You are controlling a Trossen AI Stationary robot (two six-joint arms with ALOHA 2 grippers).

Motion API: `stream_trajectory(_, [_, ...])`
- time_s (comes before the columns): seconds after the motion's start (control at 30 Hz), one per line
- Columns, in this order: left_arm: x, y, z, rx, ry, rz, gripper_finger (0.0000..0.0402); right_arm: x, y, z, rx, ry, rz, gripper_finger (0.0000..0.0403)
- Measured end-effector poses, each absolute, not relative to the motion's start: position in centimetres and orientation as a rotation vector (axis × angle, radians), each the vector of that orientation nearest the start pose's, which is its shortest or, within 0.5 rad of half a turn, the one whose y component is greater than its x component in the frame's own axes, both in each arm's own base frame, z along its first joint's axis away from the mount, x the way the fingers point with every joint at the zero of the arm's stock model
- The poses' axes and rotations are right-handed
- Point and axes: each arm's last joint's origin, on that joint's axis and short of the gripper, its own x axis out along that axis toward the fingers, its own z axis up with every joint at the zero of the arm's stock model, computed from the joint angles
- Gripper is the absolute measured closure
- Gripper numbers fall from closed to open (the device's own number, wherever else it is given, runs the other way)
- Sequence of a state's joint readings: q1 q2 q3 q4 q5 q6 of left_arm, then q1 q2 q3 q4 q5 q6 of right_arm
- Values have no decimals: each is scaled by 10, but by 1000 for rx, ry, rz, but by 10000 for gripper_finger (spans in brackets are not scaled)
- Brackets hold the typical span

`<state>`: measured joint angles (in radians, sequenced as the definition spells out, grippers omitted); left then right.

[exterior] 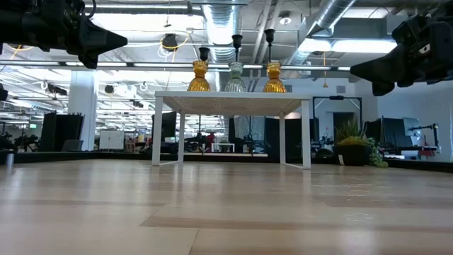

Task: Pick & Place candle stick holders
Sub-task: Return to Home Position

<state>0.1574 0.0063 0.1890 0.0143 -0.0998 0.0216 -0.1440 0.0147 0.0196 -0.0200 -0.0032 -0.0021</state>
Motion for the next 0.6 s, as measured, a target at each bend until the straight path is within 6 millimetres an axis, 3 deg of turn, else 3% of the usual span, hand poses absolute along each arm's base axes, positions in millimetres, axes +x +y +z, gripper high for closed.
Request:
stream_trajectory(0.4, [79, 15, 229, 29, -210, 236, 395, 96, -14, 167, 0, 16, -143, 403])
stream_trajectory(0.6, [88, 15, 201, 2, -141, 204, 395, 96, -14, 167, -12, 17, -144, 403])
